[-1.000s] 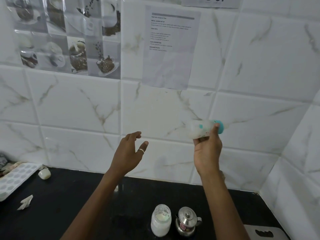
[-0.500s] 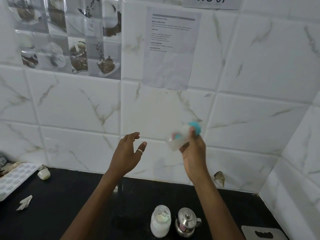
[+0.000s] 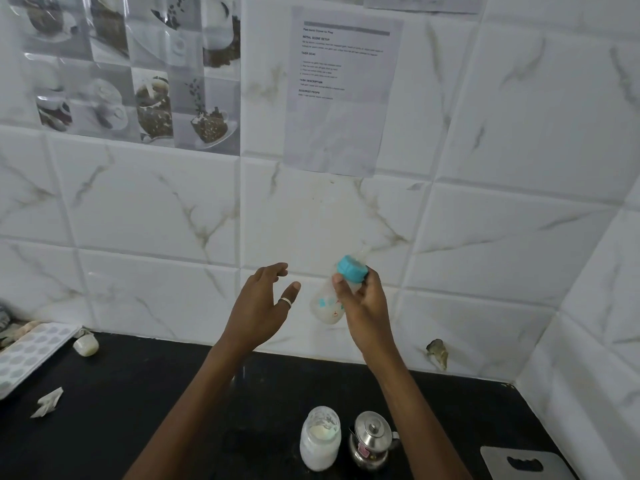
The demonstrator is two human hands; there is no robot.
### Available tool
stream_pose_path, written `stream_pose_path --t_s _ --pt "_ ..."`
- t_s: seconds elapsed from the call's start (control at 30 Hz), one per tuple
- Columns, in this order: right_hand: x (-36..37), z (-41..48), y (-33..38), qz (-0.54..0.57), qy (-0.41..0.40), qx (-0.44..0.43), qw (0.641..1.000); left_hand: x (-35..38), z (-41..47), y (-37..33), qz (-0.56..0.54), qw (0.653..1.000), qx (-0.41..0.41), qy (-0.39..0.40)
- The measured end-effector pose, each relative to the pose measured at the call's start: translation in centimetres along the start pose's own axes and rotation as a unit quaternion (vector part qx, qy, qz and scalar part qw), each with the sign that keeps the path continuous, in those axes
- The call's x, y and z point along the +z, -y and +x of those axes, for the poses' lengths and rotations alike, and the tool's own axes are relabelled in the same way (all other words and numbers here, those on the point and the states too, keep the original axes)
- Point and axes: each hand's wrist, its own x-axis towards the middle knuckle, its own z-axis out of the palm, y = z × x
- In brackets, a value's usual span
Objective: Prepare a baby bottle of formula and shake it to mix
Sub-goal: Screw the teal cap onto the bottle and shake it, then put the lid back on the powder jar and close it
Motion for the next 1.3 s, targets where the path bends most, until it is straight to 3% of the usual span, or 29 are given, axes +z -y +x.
stream_pose_path --t_s 0.43,0.8,1.3 --pt "2.5 -1.6 -1.3 -0.067 0.061 0.003 0.996 0.3 -1.6 0.1 -0.080 0.983 0.087 0.143" --pt "5.7 -5.8 -8.7 -0.066 0.112 0.097 0.987 2.9 -7.3 6.2 -0.089 0.985 0.002 0.146" --pt "9.6 -12.5 -23.6 -0.165 0.154 0.227 0.947 8.7 -17.7 17.2 -0.108 0.966 -0.127 0.196"
